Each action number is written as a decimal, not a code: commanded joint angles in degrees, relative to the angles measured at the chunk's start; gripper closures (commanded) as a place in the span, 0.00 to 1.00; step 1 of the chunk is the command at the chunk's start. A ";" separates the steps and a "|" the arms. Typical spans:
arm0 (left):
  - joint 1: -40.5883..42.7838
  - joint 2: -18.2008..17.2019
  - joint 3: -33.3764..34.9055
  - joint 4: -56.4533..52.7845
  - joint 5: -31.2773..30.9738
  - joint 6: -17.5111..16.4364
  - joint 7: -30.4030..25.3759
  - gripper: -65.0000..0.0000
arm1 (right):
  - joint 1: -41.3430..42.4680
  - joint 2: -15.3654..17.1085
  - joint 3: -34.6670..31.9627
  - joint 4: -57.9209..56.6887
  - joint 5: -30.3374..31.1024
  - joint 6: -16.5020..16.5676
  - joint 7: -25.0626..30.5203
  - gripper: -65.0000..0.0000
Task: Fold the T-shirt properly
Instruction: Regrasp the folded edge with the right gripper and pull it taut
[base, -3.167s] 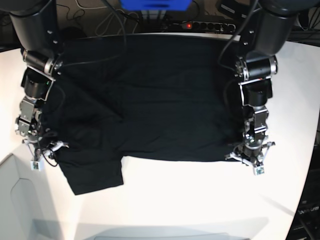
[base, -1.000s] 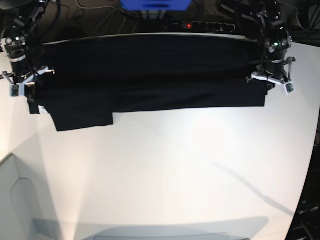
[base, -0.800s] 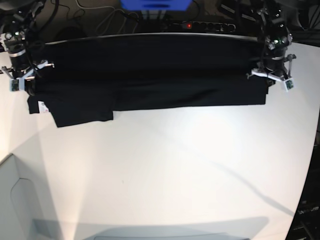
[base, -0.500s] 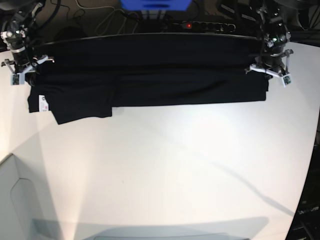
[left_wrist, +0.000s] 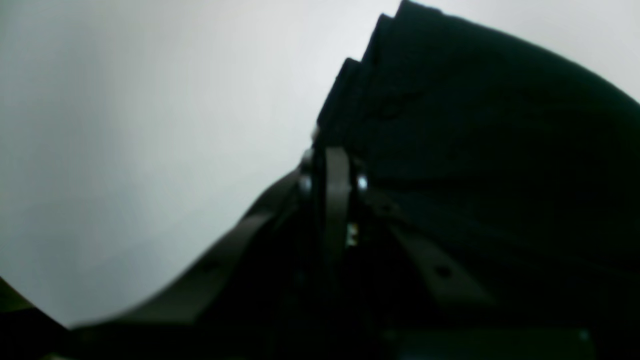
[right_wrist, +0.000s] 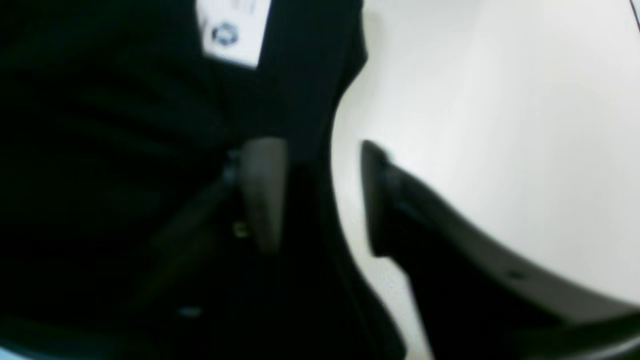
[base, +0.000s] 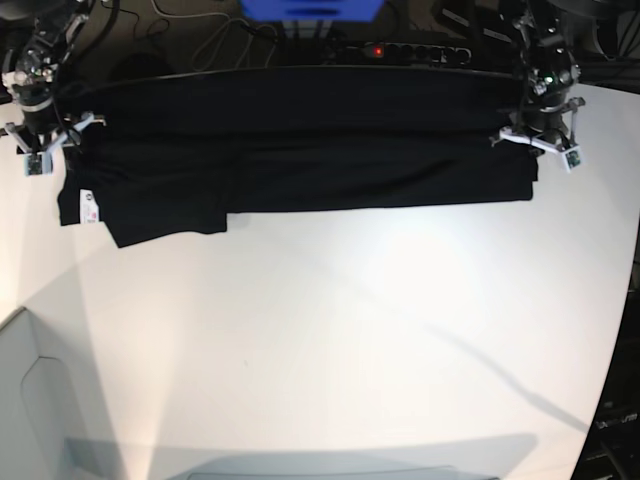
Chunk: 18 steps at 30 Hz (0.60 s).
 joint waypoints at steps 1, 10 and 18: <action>0.31 -0.56 -0.21 0.78 0.33 0.25 -0.04 0.95 | 0.23 1.04 1.78 2.06 0.55 0.27 1.53 0.52; 1.10 -0.30 -0.48 1.49 0.33 0.34 0.05 0.61 | 5.51 1.04 -4.02 8.13 0.20 0.36 -1.28 0.45; 1.10 -0.47 -0.56 1.49 0.33 0.34 0.05 0.59 | 20.45 1.57 -11.05 -1.19 0.11 0.10 -16.58 0.45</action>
